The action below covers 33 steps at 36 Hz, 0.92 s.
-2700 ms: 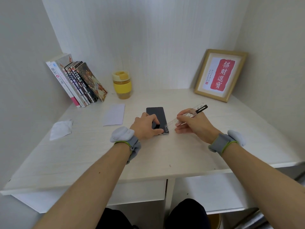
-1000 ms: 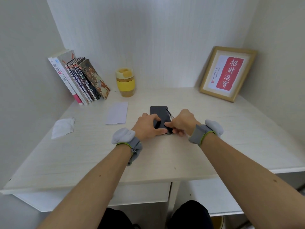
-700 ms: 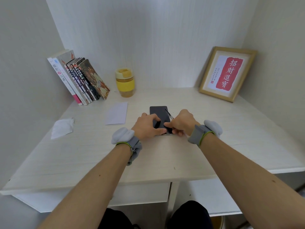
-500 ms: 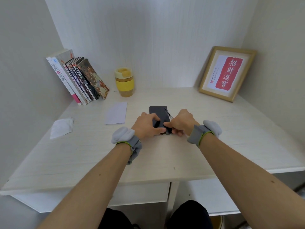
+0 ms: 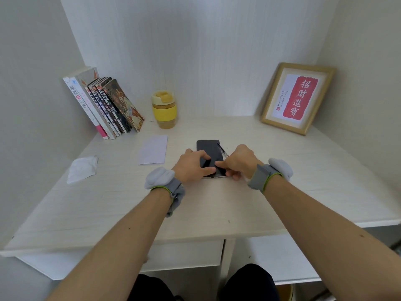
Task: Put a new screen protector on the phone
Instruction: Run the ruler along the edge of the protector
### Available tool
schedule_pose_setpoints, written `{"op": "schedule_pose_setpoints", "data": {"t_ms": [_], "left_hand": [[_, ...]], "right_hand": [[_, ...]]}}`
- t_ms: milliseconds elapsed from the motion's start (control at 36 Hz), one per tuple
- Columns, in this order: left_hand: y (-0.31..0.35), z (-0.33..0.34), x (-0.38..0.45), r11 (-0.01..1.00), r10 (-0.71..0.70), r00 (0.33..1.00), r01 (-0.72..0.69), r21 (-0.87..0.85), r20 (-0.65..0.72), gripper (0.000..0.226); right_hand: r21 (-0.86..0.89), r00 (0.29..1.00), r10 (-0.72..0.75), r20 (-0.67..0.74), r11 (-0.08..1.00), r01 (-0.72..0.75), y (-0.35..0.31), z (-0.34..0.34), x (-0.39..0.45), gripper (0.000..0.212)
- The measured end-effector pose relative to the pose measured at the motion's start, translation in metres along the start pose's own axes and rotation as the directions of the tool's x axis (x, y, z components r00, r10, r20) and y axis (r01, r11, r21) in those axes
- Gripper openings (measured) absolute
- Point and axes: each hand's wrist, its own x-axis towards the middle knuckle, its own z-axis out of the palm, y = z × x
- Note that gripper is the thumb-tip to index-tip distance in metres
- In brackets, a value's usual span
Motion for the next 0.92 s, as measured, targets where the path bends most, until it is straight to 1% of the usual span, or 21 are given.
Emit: {"op": "schedule_pose_setpoints", "data": {"t_ms": [139, 250, 333, 417, 500, 528, 556, 611, 667, 778, 861, 917], "left_hand": [[-0.002, 0.0, 0.001, 1.0, -0.005, 1.0, 0.005, -0.009, -0.001, 0.04], [-0.001, -0.001, 0.001, 1.0, -0.019, 1.0, 0.02, -0.024, 0.017, 0.037], [0.0, -0.002, -0.001, 0.999, -0.022, 0.999, 0.023, -0.022, 0.023, 0.043], [0.001, -0.003, -0.001, 1.0, -0.019, 0.999, 0.019, 0.006, 0.028, 0.051], [0.004, -0.004, -0.002, 0.999, -0.018, 0.999, 0.017, 0.035, 0.037, 0.059], [0.003, -0.004, -0.003, 0.999, -0.016, 0.999, 0.015, 0.04, 0.037, 0.06], [0.004, -0.004, -0.003, 0.999, -0.014, 0.999, 0.013, 0.042, 0.038, 0.061], [0.004, -0.003, -0.005, 0.999, -0.014, 0.999, 0.012, 0.041, 0.038, 0.061], [0.004, -0.003, -0.005, 0.999, -0.013, 0.999, 0.012, 0.044, 0.033, 0.061], [0.005, -0.003, -0.005, 0.999, -0.014, 1.0, 0.013, 0.031, 0.022, 0.06], [0.006, -0.002, -0.005, 1.0, -0.017, 1.0, 0.016, 0.026, 0.022, 0.06], [0.005, -0.002, -0.005, 0.999, -0.017, 1.0, 0.016, 0.029, 0.016, 0.06]], "right_hand": [[0.075, 0.999, -0.031, 0.024, 0.997, 0.029, 0.002, -0.004, -0.001, 0.033], [0.205, 0.999, 0.005, -0.048, 0.979, 0.005, 0.002, -0.013, -0.003, 0.035], [0.388, 0.994, 0.038, -0.104, 0.922, 0.006, -0.002, -0.024, -0.003, 0.037], [0.41, 0.993, 0.019, -0.12, 0.911, 0.032, -0.006, -0.031, -0.005, 0.043], [0.43, 0.995, 0.057, -0.077, 0.902, -0.019, -0.003, -0.031, -0.002, 0.043], [0.422, 0.997, 0.065, -0.051, 0.906, -0.038, -0.001, -0.028, 0.0, 0.041], [0.379, 0.998, 0.063, -0.028, 0.924, -0.048, 0.002, -0.026, 0.002, 0.038], [0.221, 0.999, 0.033, 0.021, 0.975, -0.037, 0.008, -0.022, 0.003, 0.029], [0.105, 0.997, 0.006, 0.08, 0.994, -0.014, 0.012, -0.02, 0.002, 0.028], [0.082, 0.983, -0.004, 0.184, 0.997, -0.011, 0.011, -0.02, -0.003, 0.027], [0.062, 0.986, 0.001, 0.165, 0.998, -0.011, 0.011, -0.017, 0.0, 0.042], [0.063, 0.987, 0.005, 0.161, 0.998, -0.016, 0.011, -0.016, 0.002, 0.043]]}}
